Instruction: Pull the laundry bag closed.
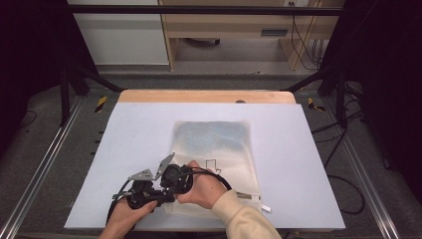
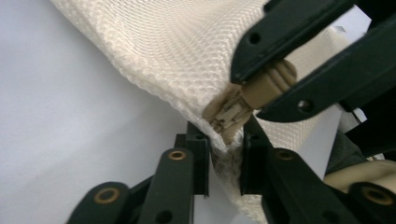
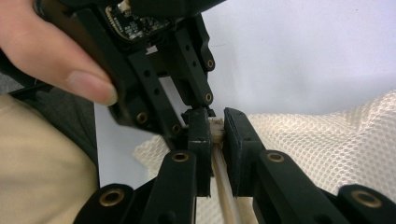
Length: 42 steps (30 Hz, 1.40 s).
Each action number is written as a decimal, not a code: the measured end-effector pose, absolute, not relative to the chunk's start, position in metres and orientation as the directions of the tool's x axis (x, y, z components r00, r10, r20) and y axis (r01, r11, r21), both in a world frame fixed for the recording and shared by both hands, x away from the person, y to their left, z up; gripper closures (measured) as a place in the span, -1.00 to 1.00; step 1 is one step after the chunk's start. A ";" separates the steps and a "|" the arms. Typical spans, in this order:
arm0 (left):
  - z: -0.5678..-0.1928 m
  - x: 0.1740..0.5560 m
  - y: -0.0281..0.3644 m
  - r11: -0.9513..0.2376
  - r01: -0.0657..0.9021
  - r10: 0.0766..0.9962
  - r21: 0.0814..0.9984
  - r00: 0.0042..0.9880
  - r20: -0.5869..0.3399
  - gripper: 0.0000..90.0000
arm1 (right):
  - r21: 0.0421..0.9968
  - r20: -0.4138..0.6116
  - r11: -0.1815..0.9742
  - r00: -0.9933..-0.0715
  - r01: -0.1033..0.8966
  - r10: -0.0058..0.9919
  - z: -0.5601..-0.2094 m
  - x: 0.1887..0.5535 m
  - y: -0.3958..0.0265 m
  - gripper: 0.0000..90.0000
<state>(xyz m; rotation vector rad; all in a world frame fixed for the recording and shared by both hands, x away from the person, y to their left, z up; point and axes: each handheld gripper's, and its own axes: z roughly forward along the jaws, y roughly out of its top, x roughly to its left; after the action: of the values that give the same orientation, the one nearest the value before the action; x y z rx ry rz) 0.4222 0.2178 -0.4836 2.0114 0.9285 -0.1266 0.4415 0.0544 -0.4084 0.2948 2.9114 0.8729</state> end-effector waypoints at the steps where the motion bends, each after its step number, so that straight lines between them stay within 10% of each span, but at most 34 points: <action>1: -0.483 0.422 0.218 -0.326 0.652 0.564 0.685 0.715 -0.412 0.78 | 0.550 -0.032 0.820 -0.977 0.158 0.210 -0.409 0.441 0.053 0.82; 42: -0.480 0.419 0.216 -0.339 0.637 0.565 0.692 0.726 -0.392 0.84 | 0.477 -0.035 0.856 -0.969 0.200 0.246 -0.426 0.443 0.019 0.83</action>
<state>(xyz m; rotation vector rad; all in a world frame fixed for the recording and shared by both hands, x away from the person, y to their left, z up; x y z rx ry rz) 0.4186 0.2162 -0.4798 2.0283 0.9126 -0.1021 0.4426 0.0186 -0.4262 0.3534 2.9354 0.7385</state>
